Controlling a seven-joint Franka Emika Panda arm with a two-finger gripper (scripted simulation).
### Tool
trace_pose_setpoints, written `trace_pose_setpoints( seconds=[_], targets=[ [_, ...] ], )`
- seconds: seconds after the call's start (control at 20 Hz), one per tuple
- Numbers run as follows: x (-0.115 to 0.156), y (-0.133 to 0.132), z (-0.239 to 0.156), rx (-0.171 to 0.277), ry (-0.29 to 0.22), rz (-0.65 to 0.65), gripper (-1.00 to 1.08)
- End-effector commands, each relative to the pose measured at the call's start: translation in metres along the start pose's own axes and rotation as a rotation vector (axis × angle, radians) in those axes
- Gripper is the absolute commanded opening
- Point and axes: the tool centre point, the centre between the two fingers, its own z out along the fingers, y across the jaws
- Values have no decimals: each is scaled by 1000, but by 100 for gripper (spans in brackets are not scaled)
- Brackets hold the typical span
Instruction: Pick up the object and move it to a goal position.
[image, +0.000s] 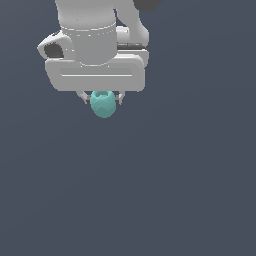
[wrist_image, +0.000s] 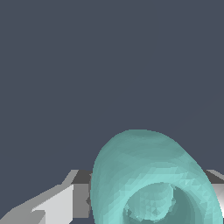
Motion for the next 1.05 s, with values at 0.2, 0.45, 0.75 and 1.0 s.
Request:
trace_pose_setpoints(
  seconds=[0.2, 0.45, 0.75, 1.0],
  targets=[
    [8, 4, -38, 0, -1, 0, -100],
    [12, 6, -54, 0, -1, 0, -100],
    [14, 7, -64, 0, -1, 0, -100],
    [15, 7, -65, 0, -1, 0, -100]
  ],
)
